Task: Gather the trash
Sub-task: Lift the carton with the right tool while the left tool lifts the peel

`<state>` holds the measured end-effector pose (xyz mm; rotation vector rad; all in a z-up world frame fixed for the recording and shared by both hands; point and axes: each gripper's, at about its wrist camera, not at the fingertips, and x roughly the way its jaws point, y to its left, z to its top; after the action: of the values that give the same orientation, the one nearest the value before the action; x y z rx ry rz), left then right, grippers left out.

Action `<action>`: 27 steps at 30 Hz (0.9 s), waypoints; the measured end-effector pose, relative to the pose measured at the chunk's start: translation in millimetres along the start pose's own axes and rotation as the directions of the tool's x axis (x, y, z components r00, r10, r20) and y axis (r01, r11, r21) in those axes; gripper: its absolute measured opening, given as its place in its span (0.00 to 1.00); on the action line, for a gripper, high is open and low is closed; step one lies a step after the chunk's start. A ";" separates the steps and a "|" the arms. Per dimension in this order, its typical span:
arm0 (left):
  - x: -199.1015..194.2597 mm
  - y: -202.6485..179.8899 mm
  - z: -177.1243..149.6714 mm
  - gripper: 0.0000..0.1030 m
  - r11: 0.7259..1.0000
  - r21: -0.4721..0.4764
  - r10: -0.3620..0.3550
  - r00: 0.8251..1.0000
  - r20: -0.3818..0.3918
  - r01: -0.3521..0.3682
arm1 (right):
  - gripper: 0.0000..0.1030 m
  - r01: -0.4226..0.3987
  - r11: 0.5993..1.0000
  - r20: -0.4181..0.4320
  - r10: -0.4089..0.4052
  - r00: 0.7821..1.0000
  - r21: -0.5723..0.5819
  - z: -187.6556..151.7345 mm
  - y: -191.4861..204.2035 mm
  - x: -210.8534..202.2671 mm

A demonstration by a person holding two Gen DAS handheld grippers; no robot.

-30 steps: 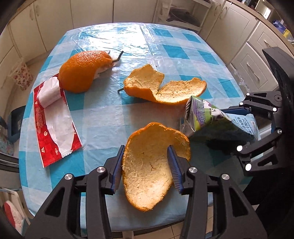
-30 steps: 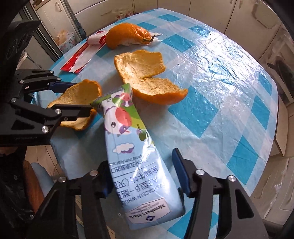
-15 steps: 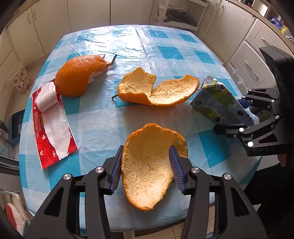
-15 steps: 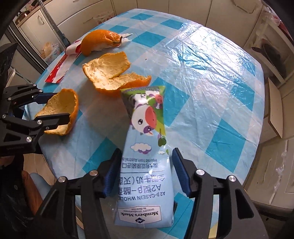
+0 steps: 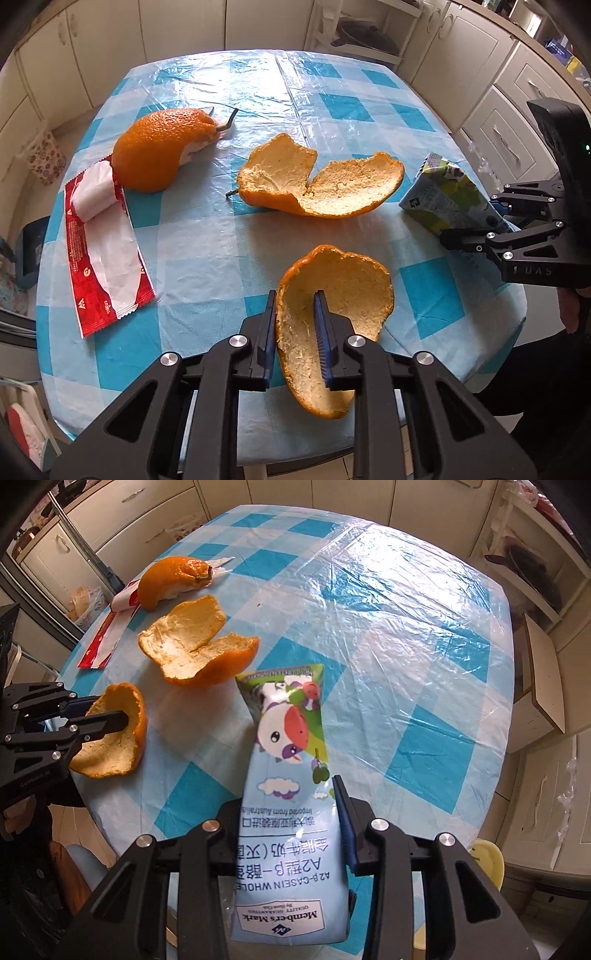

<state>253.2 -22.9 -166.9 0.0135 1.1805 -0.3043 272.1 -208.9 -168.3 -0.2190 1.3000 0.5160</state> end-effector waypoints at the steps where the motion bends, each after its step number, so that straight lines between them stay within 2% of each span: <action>1: 0.5 1.3 0.1 0.35 1.000 -0.006 -0.007 1.000 -0.004 0.007 | 0.38 0.002 1.000 -0.001 -0.002 1.000 -0.002 -0.9 0.9 0.3; 2: 1.0 2.2 0.4 0.47 1.000 -0.012 -0.008 1.000 -0.004 0.008 | 0.39 0.003 1.000 0.000 -0.003 1.000 -0.006 -1.7 2.0 0.2; 6: 4.7 -1.1 1.7 0.47 1.000 -0.008 -0.003 1.000 -0.002 0.003 | 0.39 -0.003 1.000 0.002 0.003 1.000 -0.014 0.2 6.8 0.8; 8: 6.0 -5.3 1.6 0.23 1.000 0.013 0.013 1.000 0.001 -0.013 | 0.37 -0.006 1.000 0.004 0.006 1.000 -0.016 0.0 7.8 -0.1; 11: 1.4 -6.7 1.8 0.14 1.000 0.012 0.003 1.000 0.025 -0.003 | 0.37 -0.011 1.000 0.007 0.012 1.000 -0.013 0.4 7.3 -3.1; 14: -1.1 -7.3 2.4 0.15 0.999 0.019 -0.043 0.999 0.027 0.043 | 0.38 -0.022 1.000 -0.002 0.022 1.000 -0.003 0.5 3.9 -0.9; 15: -0.3 -8.4 2.4 0.17 0.999 0.018 -0.050 0.998 0.023 0.050 | 0.38 -0.014 1.000 -0.001 0.014 1.000 -0.007 -0.2 4.0 0.4; 17: 4.9 -11.6 2.3 0.32 0.998 0.020 -0.054 0.999 0.006 0.054 | 0.39 -0.011 1.000 0.001 0.011 1.000 -0.016 0.1 5.8 1.0; 19: 8.7 -17.2 2.7 0.32 0.999 0.038 -0.033 0.999 0.008 0.033 | 0.38 -0.012 1.000 0.006 0.012 1.000 -0.013 0.9 5.9 1.5; 20: 9.7 -20.4 3.2 0.24 0.999 0.049 -0.024 1.000 0.007 0.024 | 0.36 -0.010 1.000 0.009 0.010 1.000 -0.013 1.4 6.0 1.7; 22: 8.4 -24.3 4.2 0.14 0.998 0.049 -0.040 0.999 0.011 0.039 | 0.36 -0.013 1.000 0.014 0.013 1.000 -0.004 1.1 4.8 1.0; 27: -4.1 -32.9 8.9 0.08 0.998 0.051 -0.048 0.997 0.065 0.045 | 0.36 -0.017 1.000 0.040 0.017 0.999 0.013 -5.6 -0.1 -9.0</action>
<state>251.9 -55.1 -154.9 0.0187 1.1081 -0.3724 265.7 -213.6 -161.2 -0.1858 1.2676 0.5236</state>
